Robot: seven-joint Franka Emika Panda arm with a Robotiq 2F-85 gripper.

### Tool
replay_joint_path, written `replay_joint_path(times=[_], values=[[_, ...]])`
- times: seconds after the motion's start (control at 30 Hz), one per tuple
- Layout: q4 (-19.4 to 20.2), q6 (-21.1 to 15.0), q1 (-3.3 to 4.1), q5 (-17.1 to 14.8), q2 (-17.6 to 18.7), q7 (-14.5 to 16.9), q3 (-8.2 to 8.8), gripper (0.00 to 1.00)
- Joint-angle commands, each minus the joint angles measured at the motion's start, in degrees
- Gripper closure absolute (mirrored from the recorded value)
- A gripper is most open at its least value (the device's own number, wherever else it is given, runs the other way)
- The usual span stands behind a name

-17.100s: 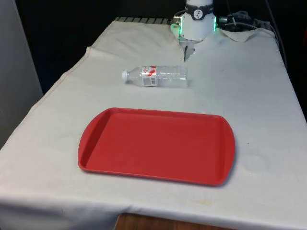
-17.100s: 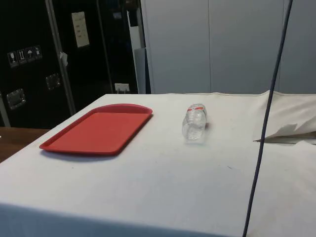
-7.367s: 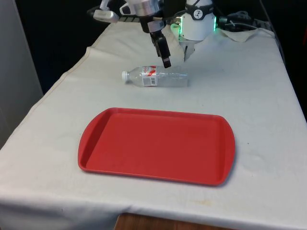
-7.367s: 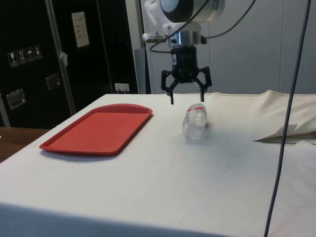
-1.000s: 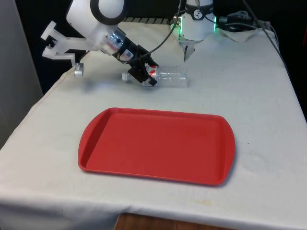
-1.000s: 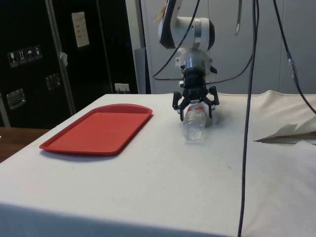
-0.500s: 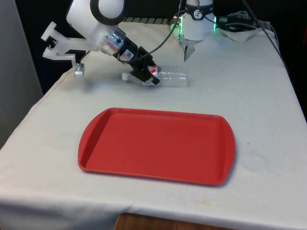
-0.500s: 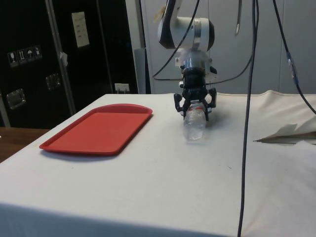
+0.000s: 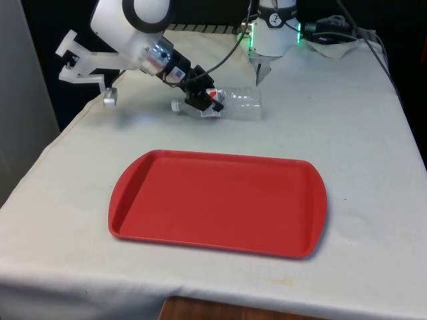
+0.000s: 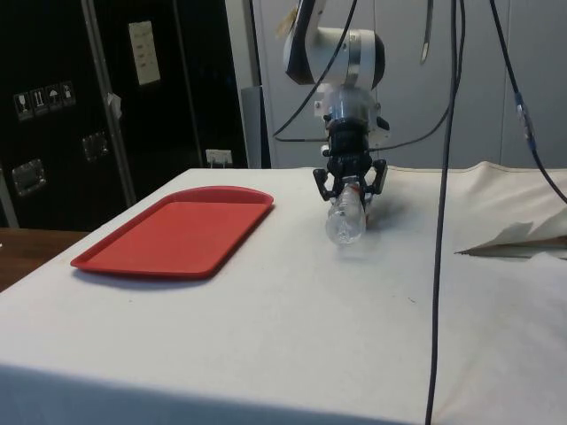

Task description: Place the bottle upright on the tray.

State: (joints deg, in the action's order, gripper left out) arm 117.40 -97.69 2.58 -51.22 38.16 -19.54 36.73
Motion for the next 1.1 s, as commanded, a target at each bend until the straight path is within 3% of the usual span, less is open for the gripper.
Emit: replay_joint_path(times=[0.0,0.23,0.33,0.37,0.43,0.53,0.57,0.6,0.63,0.8,0.9,0.93,0.97,1.07], values=[[0.0,-0.29,0.06,-0.23,0.23,0.11,-0.06,0.97],[-0.11,-0.17,0.23,0.0,-0.11,-0.4,0.17,0.97],[0.17,-0.29,0.74,0.4,-1.03,-1.09,0.69,0.97],[-0.23,0.17,0.17,0.06,-0.29,-0.52,0.23,0.97],[0.29,-0.34,1.03,0.57,-1.43,-1.43,0.97,0.97],[0.52,-0.52,1.38,0.97,-2.18,-1.95,1.2,0.97],[0.63,-0.69,1.43,1.32,-2.64,-2.35,1.2,0.97],[0.17,0.0,0.92,1.2,-2.18,-2.06,0.86,0.97],[0.74,-0.8,1.55,1.43,-2.92,-2.52,1.26,0.97],[1.15,-1.26,2.12,2.46,-4.47,-3.9,1.6,0.97],[1.2,-1.49,2.35,2.92,-5.16,-4.53,1.83,0.97],[0.69,-0.52,1.66,2.58,-4.47,-4.01,1.32,0.97],[1.26,-1.55,2.41,3.15,-5.39,-4.7,1.83,0.97],[1.32,-1.78,2.52,3.78,-6.07,-5.33,1.89,0.97]])
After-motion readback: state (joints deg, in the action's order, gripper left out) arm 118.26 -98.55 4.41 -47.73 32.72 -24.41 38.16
